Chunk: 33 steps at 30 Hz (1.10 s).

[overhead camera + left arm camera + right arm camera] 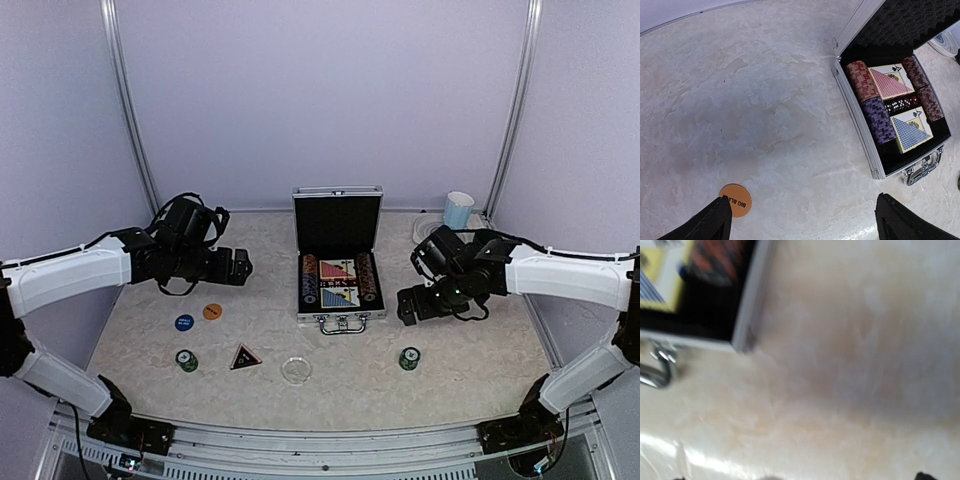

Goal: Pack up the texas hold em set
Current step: Pick up the pile of poker chips from the pile of poker chips.

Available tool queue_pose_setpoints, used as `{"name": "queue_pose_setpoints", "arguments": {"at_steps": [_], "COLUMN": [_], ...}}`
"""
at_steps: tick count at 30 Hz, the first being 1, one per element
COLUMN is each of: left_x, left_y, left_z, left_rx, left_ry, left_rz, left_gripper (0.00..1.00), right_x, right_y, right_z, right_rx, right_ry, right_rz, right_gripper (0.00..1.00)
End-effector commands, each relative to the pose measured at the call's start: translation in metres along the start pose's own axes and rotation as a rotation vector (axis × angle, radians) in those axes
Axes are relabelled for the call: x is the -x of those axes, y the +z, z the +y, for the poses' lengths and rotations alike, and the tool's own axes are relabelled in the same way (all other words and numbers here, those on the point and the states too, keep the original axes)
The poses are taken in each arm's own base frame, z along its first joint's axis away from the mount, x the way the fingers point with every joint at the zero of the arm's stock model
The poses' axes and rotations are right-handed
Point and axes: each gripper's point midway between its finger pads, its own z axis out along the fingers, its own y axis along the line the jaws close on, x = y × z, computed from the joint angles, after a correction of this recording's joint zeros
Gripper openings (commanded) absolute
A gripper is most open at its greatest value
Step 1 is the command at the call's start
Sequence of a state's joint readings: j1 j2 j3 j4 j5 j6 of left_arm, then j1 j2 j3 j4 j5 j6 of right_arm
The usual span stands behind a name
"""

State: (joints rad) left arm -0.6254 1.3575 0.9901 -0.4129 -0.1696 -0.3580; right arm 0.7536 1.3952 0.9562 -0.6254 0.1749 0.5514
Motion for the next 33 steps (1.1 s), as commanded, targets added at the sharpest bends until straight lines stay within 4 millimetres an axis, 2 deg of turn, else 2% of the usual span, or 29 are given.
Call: {"name": "queue_pose_setpoints", "arguments": {"at_steps": [1,8,12,17,22,33], "left_x": [0.000,-0.008,-0.010,-0.013,-0.014,-0.015], "left_y": [0.006,0.006,0.007,0.007,0.008,0.007], "left_z": [-0.003,-0.010,-0.012,-0.016,-0.018,-0.019], "left_rx": [-0.005,-0.045,-0.051,-0.074,-0.079,-0.082], "left_ry": [0.013,0.005,0.019,0.021,0.021,0.021], "left_rz": [-0.010,-0.004,0.000,0.006,0.007,0.006], "left_gripper": [0.99,0.99,0.99,0.99,0.99,0.99], "right_x": [-0.024,-0.052,-0.065,-0.075,-0.092,-0.111], "right_y": [0.002,0.013,0.019,0.020,0.029,0.042], "right_z": [0.014,0.040,0.047,0.044,0.040,0.034], "right_rx": [0.026,-0.028,-0.005,0.007,0.007,-0.004], "right_ry": [-0.037,-0.180,-0.211,-0.207,-0.213,-0.210], "right_rz": [0.140,0.264,0.306,0.321,0.370,0.411], "right_gripper": [0.99,0.99,0.99,0.99,0.99,0.99]}}
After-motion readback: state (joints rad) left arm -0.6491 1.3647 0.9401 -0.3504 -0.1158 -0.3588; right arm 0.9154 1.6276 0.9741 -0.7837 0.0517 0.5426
